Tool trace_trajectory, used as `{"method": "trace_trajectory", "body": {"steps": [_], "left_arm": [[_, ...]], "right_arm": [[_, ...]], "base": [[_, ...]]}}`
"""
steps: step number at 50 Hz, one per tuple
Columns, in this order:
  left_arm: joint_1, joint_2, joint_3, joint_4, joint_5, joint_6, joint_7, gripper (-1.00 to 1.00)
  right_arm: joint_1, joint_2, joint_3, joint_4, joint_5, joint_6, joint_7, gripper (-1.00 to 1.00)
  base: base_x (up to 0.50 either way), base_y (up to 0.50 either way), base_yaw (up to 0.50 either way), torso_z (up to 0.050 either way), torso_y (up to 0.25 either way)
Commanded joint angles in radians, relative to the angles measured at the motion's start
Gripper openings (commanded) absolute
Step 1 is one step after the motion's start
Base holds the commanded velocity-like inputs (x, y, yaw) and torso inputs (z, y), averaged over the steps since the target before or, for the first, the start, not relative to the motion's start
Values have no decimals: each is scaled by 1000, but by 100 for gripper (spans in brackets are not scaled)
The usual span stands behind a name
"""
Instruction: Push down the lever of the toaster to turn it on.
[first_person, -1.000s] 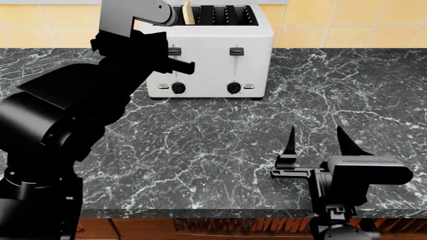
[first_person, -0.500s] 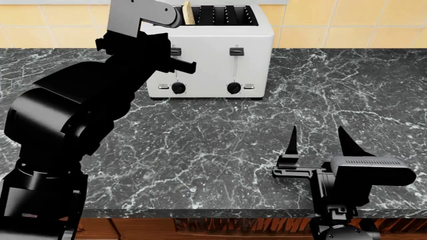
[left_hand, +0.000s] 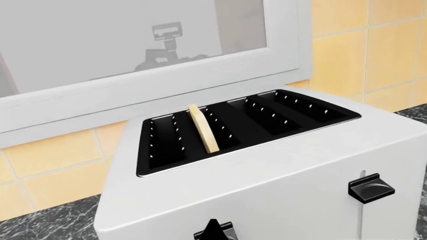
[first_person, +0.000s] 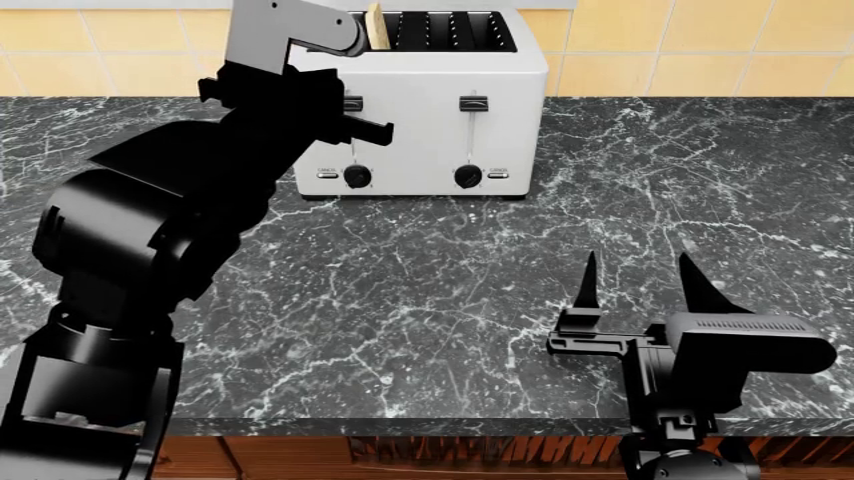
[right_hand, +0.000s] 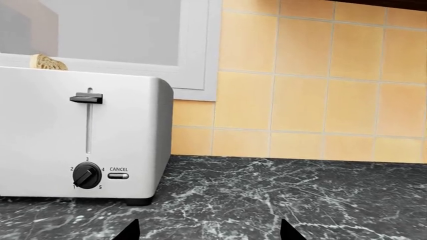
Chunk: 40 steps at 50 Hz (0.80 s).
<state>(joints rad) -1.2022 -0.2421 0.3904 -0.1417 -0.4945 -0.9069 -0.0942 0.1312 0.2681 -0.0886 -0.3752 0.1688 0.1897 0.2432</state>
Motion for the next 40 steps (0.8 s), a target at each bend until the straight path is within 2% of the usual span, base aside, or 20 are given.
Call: {"method": "trace_trajectory", "body": {"steps": [1,40], "left_arm": [[-13,13,19,-48,12,30,11,-100],[-51,40,51,-284,61,195,56,-100]], "right_arm": [[-10,9,15,33,-2,-3,6,100],[20,10,-14,88,-7,-12,22,100]], "base": [[0,0,0,0,0],[0,0,0,-1,0]]}}
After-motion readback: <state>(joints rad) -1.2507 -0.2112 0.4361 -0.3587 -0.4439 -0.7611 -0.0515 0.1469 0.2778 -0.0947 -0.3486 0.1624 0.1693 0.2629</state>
